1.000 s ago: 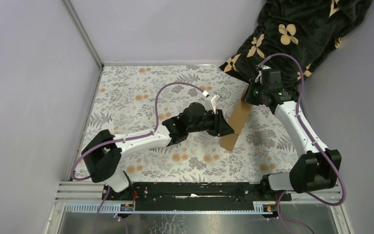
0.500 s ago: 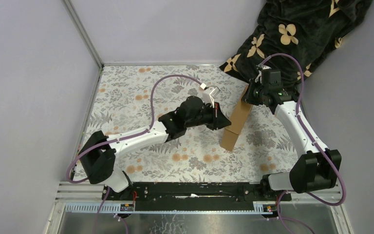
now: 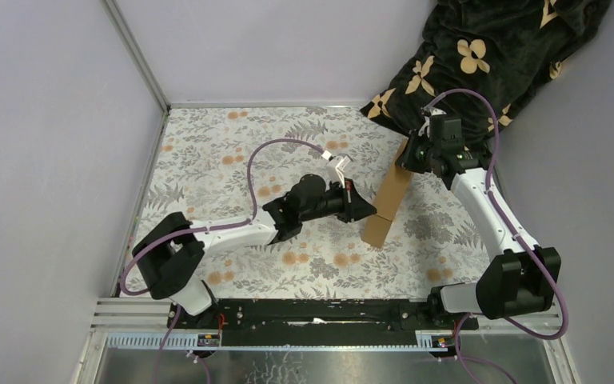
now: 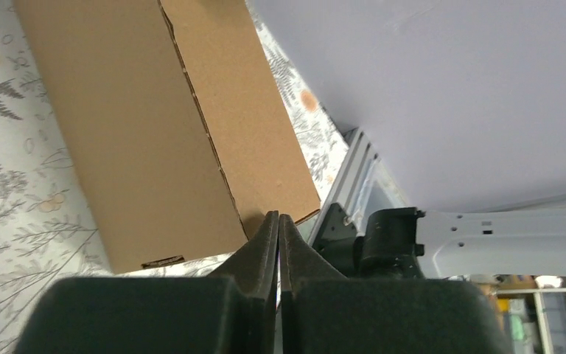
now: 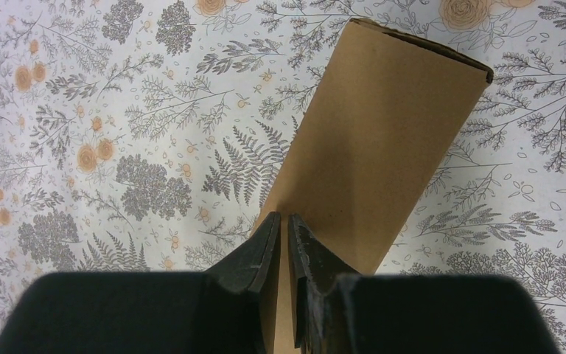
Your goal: Fold the paper box
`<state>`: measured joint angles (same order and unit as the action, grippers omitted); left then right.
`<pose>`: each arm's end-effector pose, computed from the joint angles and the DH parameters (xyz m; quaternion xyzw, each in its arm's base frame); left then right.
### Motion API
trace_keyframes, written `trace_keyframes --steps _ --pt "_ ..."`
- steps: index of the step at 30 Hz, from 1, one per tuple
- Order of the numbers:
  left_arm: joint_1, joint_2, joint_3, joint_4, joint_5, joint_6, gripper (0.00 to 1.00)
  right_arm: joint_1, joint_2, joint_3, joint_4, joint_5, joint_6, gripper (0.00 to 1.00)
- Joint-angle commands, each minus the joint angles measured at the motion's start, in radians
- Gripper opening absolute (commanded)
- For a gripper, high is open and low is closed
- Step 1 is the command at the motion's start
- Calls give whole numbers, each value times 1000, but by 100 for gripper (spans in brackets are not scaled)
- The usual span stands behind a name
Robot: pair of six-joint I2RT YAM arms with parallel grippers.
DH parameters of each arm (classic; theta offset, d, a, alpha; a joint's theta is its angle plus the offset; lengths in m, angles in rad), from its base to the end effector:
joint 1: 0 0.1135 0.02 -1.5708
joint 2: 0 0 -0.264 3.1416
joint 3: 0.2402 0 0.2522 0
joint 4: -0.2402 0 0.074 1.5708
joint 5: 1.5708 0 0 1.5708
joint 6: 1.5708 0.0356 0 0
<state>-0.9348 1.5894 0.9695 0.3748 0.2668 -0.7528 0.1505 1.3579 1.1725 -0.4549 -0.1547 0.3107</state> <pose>0.2088 -0.2986 0.2577 0.1525 0.7706 -0.5254 0.3270 0.2993 0.0509 0.3201 0.0367 0.8910 0.1695 0.4197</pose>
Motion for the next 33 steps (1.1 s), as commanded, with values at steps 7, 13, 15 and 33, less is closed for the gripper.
trace_keyframes --steps 7,13,15,33 --pt "-49 34 -142 -30 -9 -44 5 6 16 0 -107 20 -6 16" --pt "4 -26 67 -212 2 52 12 4 -11 132 -106 -3 7 25" --pt "26 -35 140 -263 13 72 16 5 -21 180 -99 -14 20 26" --pt "316 187 345 -352 121 110 31 -103 -41 -18 8 350 130 32"
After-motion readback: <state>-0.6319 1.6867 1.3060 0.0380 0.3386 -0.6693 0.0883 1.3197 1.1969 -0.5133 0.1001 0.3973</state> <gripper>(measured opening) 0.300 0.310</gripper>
